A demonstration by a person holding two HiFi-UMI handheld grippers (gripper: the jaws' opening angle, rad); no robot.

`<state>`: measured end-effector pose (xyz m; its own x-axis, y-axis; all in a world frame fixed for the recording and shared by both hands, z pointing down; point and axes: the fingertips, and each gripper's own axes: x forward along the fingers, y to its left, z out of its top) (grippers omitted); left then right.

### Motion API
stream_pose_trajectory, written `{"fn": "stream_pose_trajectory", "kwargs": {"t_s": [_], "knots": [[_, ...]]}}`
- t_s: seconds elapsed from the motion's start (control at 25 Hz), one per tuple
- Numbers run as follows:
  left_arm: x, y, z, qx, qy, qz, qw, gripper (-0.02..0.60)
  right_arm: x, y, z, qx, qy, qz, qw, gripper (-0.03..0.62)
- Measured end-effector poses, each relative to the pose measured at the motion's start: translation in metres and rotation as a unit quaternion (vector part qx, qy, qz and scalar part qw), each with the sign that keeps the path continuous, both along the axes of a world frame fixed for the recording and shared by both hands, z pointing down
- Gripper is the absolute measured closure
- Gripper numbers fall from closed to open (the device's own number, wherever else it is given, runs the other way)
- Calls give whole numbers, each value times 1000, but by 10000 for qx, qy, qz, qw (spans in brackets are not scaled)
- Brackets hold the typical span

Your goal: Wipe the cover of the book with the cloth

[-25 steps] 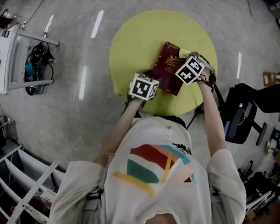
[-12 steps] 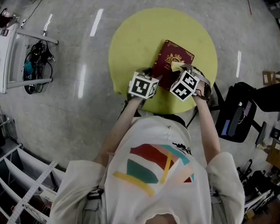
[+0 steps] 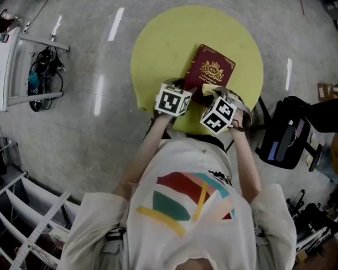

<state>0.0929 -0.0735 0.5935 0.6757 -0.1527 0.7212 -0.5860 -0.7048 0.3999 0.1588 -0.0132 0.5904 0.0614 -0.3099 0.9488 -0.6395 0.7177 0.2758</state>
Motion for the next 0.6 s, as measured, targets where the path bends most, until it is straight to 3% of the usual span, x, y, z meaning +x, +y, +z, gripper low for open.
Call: {"fn": "stream_pose_trajectory", "kwargs": {"t_s": [0.6], "knots": [[-2,-3,0,-106,38,-2,9999,350,-20,21,-2,-121,-172,203,9996,565]]}}
